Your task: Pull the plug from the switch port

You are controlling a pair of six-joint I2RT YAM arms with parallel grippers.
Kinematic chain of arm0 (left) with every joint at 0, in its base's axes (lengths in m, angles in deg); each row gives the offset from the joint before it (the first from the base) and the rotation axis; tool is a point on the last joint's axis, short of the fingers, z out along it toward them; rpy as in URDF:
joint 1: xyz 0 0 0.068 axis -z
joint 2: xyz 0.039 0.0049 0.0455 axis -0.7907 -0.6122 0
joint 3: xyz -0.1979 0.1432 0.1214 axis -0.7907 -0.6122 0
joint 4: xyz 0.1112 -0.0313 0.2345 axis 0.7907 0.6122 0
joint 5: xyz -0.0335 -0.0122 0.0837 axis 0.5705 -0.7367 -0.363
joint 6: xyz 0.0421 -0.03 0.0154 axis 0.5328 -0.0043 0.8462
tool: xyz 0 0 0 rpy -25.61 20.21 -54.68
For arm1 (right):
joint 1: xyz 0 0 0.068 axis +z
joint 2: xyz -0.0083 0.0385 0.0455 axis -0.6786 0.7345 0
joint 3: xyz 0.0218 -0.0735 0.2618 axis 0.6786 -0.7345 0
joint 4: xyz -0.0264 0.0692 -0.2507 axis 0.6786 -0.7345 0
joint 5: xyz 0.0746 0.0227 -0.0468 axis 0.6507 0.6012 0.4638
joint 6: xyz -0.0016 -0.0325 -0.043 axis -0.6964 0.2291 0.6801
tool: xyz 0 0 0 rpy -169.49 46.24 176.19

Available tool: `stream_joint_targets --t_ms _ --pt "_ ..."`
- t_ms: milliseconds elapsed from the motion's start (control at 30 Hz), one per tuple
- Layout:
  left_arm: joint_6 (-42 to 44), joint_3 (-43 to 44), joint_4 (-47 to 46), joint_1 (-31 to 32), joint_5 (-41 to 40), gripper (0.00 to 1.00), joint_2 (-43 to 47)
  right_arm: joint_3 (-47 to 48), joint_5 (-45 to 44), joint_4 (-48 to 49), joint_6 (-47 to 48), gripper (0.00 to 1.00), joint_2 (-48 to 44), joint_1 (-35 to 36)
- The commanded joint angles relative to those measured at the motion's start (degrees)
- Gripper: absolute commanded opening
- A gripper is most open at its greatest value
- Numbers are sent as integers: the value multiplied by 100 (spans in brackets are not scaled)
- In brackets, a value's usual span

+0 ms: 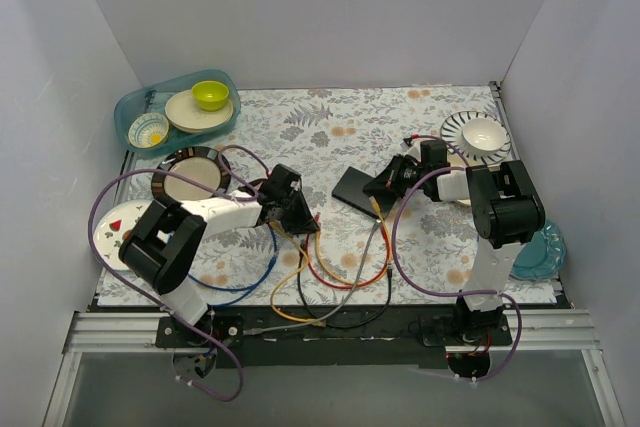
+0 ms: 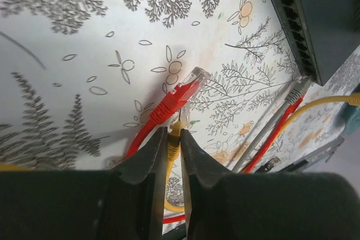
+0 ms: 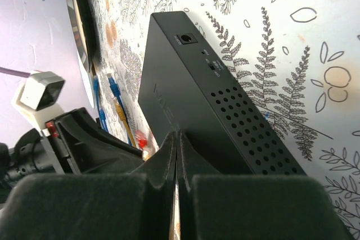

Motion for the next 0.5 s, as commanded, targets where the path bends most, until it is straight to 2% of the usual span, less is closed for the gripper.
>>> stream_joint_targets --t_ms 0,67,100,233,467 --pt "292 24 609 -21 -1006 9 768 -138 -900 -888 430 1 378 -13" --pt "292 95 487 -56 -1235 1 919 -155 -908 -897 430 1 352 -22" --pt "292 138 486 -170 -1235 0 902 -164 -909 -888 430 1 334 -22" --pt "196 130 583 -346 -1059 0 892 -199 -909 -888 430 1 281 -22" --pt "2 -73 1275 -1058 -1753 0 1762 -243 -909 -888 439 1 167 -21"
